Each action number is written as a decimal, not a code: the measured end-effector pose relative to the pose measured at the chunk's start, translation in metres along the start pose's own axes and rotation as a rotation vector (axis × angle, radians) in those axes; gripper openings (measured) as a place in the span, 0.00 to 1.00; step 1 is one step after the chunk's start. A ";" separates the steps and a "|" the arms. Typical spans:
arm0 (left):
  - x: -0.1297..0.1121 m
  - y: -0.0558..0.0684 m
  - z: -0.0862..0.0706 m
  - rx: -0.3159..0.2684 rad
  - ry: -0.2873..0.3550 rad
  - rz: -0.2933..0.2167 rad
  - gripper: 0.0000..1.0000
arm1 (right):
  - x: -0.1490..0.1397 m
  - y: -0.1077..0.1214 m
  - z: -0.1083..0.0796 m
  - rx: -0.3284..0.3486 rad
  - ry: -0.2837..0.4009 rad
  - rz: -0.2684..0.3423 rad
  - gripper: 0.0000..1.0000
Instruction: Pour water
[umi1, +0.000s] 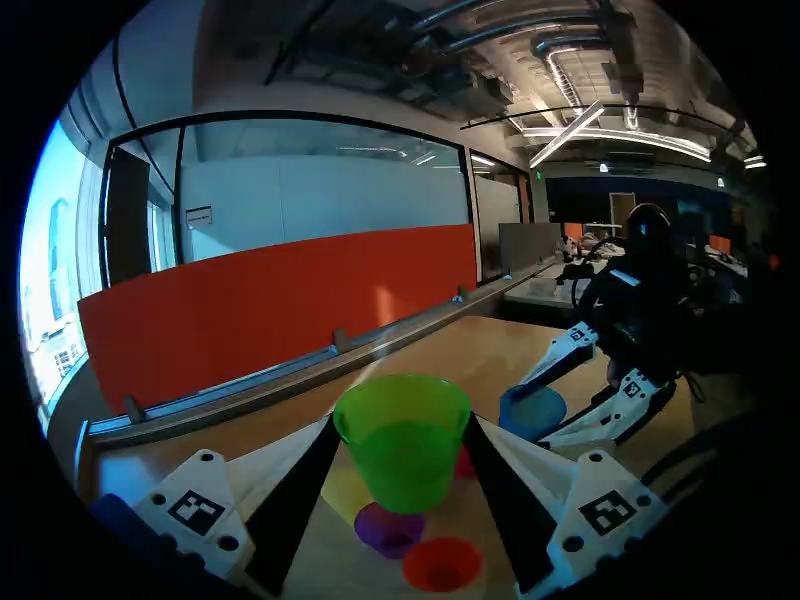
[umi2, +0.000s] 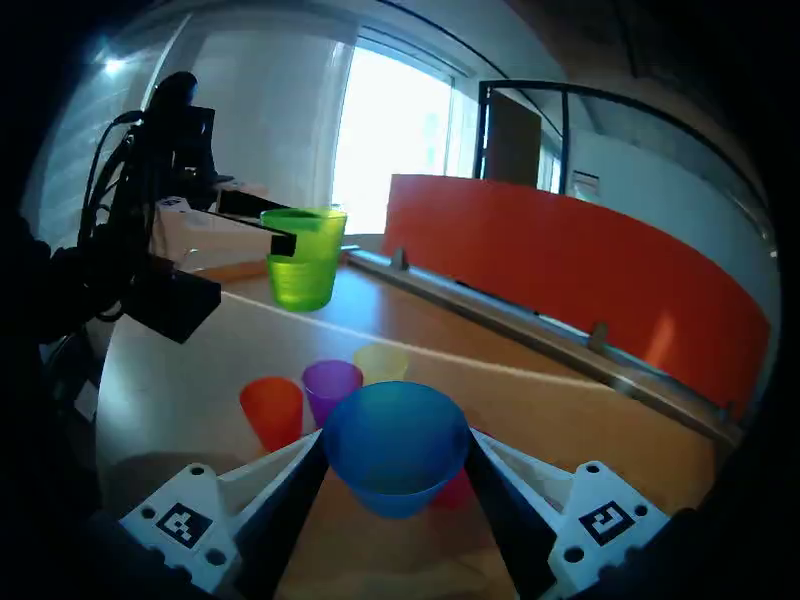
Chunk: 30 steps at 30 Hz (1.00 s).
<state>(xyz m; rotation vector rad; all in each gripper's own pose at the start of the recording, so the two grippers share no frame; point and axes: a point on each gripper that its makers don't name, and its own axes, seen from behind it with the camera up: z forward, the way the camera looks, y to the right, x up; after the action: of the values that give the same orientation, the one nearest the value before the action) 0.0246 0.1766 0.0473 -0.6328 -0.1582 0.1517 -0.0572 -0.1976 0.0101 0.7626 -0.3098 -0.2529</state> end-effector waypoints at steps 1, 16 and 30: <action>0.000 -0.001 -0.001 0.002 0.000 0.001 0.87 | 0.004 -0.001 0.000 0.001 0.007 0.000 0.92; 0.003 -0.001 -0.010 0.012 0.015 -0.006 0.87 | 0.049 -0.013 -0.011 0.015 0.110 -0.012 0.92; 0.003 -0.004 -0.017 0.020 0.025 -0.034 0.87 | 0.078 -0.024 -0.011 0.037 0.212 -0.015 0.93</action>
<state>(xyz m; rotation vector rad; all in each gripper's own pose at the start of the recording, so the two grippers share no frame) 0.0316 0.1642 0.0371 -0.6113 -0.1428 0.1129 0.0162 -0.2328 -0.0002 0.8208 -0.1088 -0.1793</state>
